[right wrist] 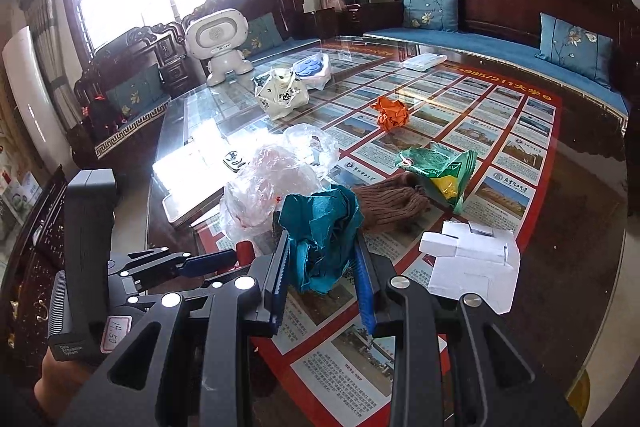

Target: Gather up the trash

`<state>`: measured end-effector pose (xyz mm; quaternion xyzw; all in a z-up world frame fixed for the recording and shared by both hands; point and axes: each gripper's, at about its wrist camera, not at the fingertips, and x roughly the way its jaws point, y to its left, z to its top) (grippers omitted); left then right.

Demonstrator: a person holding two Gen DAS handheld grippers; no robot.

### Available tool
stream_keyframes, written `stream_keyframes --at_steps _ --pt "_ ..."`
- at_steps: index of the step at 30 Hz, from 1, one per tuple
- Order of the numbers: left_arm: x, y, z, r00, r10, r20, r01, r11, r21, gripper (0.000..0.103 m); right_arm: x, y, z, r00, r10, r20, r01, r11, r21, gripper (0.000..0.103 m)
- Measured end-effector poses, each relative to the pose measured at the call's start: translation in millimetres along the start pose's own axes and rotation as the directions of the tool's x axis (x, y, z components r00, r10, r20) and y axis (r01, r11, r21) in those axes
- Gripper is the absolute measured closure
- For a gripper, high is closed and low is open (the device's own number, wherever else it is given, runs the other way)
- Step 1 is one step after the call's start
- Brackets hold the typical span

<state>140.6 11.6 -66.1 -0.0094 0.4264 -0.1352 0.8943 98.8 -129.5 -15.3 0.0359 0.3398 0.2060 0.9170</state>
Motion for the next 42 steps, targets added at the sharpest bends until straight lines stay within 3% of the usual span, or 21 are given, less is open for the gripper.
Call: stream_keyframes --at_steps 3,6,10,14,17,31,42 --pt "1 -2 -1 1.000 -0.011 -0.010 0.011 1.000 0.013 0.075 -2 1 -1 1.000 0.005 -0.001 -0.005 1.000 0.001 0.074" --pt "4 -4 -1 1.000 0.018 -0.019 -0.017 0.999 0.031 0.066 -6 0 -2 1.000 0.004 0.008 -0.004 1.000 0.000 0.074" --pt "10 -11 0 0.996 0.083 -0.038 -0.080 0.994 0.071 0.046 -9 -4 -2 1.000 -0.009 0.011 0.009 1.000 0.004 0.074" --pt "17 -17 -3 0.993 0.103 -0.054 -0.098 0.991 0.092 0.044 -9 -11 -3 1.000 -0.013 0.010 0.012 1.000 0.020 0.074" --pt "18 -22 -4 0.992 0.120 -0.047 -0.115 0.987 0.108 0.051 -8 -14 -4 1.000 -0.011 0.007 0.011 1.000 0.023 0.074" --pt "6 -9 -4 0.996 0.084 -0.033 -0.083 0.995 0.052 0.060 -8 -14 -7 1.000 0.005 0.005 -0.005 1.000 0.025 0.074" --pt "5 -15 1 0.994 0.103 -0.024 -0.100 0.990 0.102 0.064 -13 -9 -8 1.000 0.013 0.007 -0.013 1.000 0.019 0.074"
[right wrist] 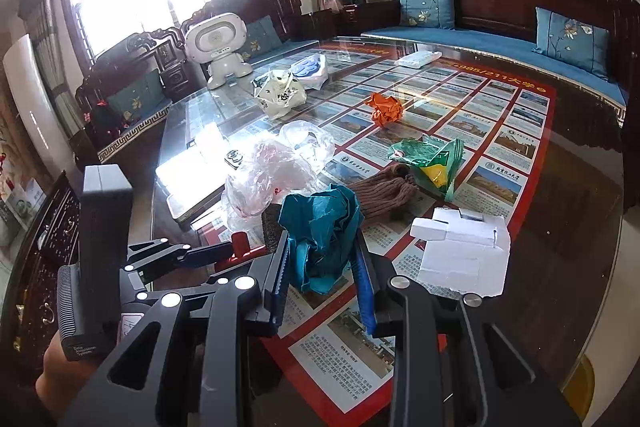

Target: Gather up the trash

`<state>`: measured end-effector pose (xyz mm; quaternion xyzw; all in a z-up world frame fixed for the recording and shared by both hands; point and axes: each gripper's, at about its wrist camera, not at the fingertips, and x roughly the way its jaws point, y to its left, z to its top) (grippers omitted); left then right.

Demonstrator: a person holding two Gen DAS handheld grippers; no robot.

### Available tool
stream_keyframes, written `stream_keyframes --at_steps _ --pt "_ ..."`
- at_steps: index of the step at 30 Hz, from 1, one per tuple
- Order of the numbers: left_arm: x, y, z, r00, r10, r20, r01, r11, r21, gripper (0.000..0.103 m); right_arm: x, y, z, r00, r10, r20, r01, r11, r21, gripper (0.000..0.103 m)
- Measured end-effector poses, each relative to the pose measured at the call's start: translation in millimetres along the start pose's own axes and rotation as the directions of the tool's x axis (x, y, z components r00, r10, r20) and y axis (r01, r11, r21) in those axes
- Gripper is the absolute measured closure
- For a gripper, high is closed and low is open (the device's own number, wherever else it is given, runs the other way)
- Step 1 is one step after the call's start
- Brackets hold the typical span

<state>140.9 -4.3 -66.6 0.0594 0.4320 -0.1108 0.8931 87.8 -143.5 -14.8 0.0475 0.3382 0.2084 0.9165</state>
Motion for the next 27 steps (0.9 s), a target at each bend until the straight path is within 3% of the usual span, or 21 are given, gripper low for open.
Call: stream_keyframes --at_steps 2,6,9,10,13,15,16,17,21,27 --pt "3 -5 4 1.000 0.029 -0.011 -0.029 0.999 0.037 0.070 -2 0 1 1.000 -0.003 0.003 0.003 1.000 0.003 0.074" --pt "10 -12 13 0.998 0.053 -0.032 -0.050 0.994 0.102 0.070 -3 -5 2 1.000 -0.008 0.004 0.008 1.000 0.009 0.074" --pt "20 -12 19 0.996 0.057 -0.068 -0.049 0.992 0.114 0.061 -4 -8 2 1.000 -0.003 0.005 0.003 1.000 0.017 0.074" --pt "24 -11 19 0.995 0.057 -0.087 -0.048 0.993 0.108 0.053 -3 -8 2 1.000 -0.005 0.005 0.005 1.000 0.016 0.074" --pt "27 -10 17 0.995 0.063 -0.079 -0.055 0.994 0.096 0.043 -3 -9 3 1.000 -0.006 0.001 0.006 1.000 0.015 0.074" --pt "28 -9 17 0.996 0.040 -0.078 -0.034 0.997 0.075 0.044 -2 -10 3 1.000 -0.005 -0.004 0.005 1.000 0.016 0.074" --pt "28 -8 16 0.997 0.025 -0.077 -0.020 0.998 0.063 0.051 -1 -11 2 1.000 -0.004 -0.006 0.004 1.000 0.018 0.074" --pt "27 -8 16 0.997 0.015 -0.078 -0.012 0.999 0.048 0.053 -1 -10 2 1.000 -0.003 -0.008 0.003 1.000 0.019 0.074" --pt "25 -13 13 0.997 0.037 -0.063 -0.033 0.998 0.060 0.054 0 -9 1 1.000 0.009 -0.010 -0.008 1.000 0.020 0.074" --pt "17 -9 10 0.998 0.008 -0.055 -0.006 0.999 0.039 0.058 -4 -10 2 1.000 0.006 -0.002 -0.006 1.000 0.026 0.074"
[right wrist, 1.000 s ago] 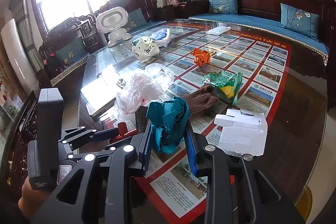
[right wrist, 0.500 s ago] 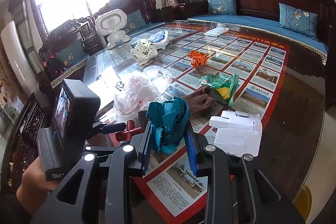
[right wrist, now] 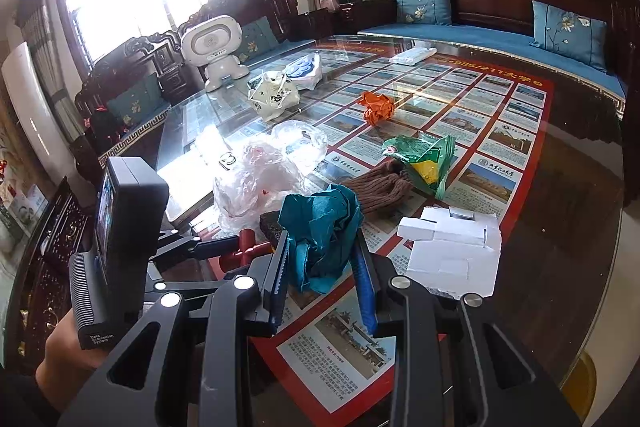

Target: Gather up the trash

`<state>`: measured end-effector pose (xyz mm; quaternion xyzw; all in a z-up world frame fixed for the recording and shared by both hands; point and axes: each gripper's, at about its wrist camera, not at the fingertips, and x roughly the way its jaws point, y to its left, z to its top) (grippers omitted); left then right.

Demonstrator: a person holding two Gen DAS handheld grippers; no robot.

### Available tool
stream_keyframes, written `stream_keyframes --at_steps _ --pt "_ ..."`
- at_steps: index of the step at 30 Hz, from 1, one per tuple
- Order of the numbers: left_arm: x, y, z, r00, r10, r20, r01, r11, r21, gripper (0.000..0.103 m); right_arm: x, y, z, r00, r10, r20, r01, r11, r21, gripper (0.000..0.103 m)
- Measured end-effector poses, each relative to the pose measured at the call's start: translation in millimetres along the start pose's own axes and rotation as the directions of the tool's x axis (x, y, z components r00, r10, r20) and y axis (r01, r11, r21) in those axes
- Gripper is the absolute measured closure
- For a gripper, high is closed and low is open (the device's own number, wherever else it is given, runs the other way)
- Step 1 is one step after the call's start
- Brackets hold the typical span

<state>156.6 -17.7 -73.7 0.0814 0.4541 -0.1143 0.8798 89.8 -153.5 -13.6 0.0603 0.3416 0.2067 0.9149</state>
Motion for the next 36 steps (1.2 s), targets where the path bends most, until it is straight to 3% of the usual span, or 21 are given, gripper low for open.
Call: stream_keyframes --at_steps 10,14,22,25,36 --pt "-15 5 -14 0.999 -0.042 0.017 0.042 0.999 -0.023 0.063 -8 3 -1 1.000 0.001 0.008 -0.001 1.000 -0.002 0.074" --pt "-22 2 -17 0.999 -0.043 0.031 0.043 0.999 -0.008 0.075 -13 7 -1 1.000 0.002 0.015 -0.002 1.000 -0.012 0.074" --pt "-24 8 -14 0.998 -0.050 0.031 0.051 0.998 -0.025 0.084 -18 6 -2 1.000 -0.002 0.021 0.003 1.000 -0.012 0.074" --pt "-25 11 -12 0.998 -0.060 0.028 0.061 0.998 -0.035 0.097 -19 5 -3 1.000 0.001 0.021 -0.001 1.000 -0.009 0.074" --pt "-45 -4 -10 0.994 -0.071 0.082 0.074 0.997 -0.031 0.099 -32 2 -10 0.999 0.007 0.040 -0.007 1.000 -0.005 0.074"
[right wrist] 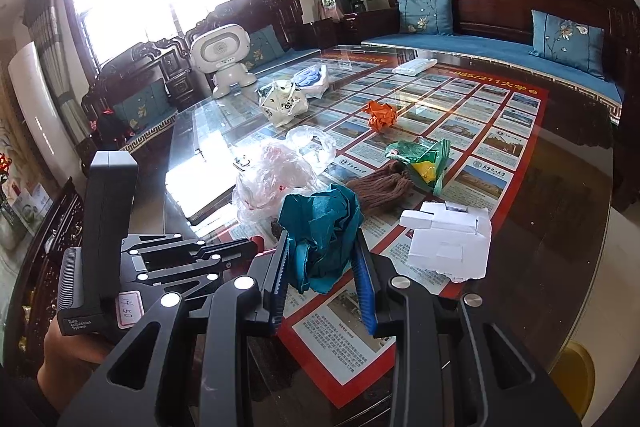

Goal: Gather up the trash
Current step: 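Carry the teal cloth in the right tool over the yellow bucket while the left tool follows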

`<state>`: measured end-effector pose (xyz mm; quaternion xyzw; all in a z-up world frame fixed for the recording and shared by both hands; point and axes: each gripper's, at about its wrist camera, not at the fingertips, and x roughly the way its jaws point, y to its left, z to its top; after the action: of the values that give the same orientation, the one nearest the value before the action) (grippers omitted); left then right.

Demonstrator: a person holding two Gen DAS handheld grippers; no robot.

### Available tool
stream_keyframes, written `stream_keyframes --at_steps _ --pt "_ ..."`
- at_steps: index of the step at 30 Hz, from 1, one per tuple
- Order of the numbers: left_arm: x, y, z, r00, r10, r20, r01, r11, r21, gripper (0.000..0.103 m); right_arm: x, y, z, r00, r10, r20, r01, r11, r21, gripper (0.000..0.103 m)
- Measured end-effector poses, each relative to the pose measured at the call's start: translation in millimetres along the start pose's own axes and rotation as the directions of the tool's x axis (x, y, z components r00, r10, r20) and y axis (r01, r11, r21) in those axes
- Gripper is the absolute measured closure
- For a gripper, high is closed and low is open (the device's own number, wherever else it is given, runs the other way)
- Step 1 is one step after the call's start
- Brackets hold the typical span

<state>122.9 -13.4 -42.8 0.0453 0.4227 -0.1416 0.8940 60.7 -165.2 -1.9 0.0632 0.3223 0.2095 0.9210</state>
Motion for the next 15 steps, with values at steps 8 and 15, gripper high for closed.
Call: stream_keyframes --at_steps 8,15 --pt "-7 -46 9 0.994 -0.099 0.039 0.098 0.995 0.030 0.099 -41 -38 -21 0.995 -0.092 0.045 0.089 0.994 0.064 0.074" --pt "8 -130 14 0.965 -0.261 0.000 0.259 0.959 0.114 0.099 -98 -114 -70 0.959 -0.284 0.022 0.274 0.940 0.203 0.074"
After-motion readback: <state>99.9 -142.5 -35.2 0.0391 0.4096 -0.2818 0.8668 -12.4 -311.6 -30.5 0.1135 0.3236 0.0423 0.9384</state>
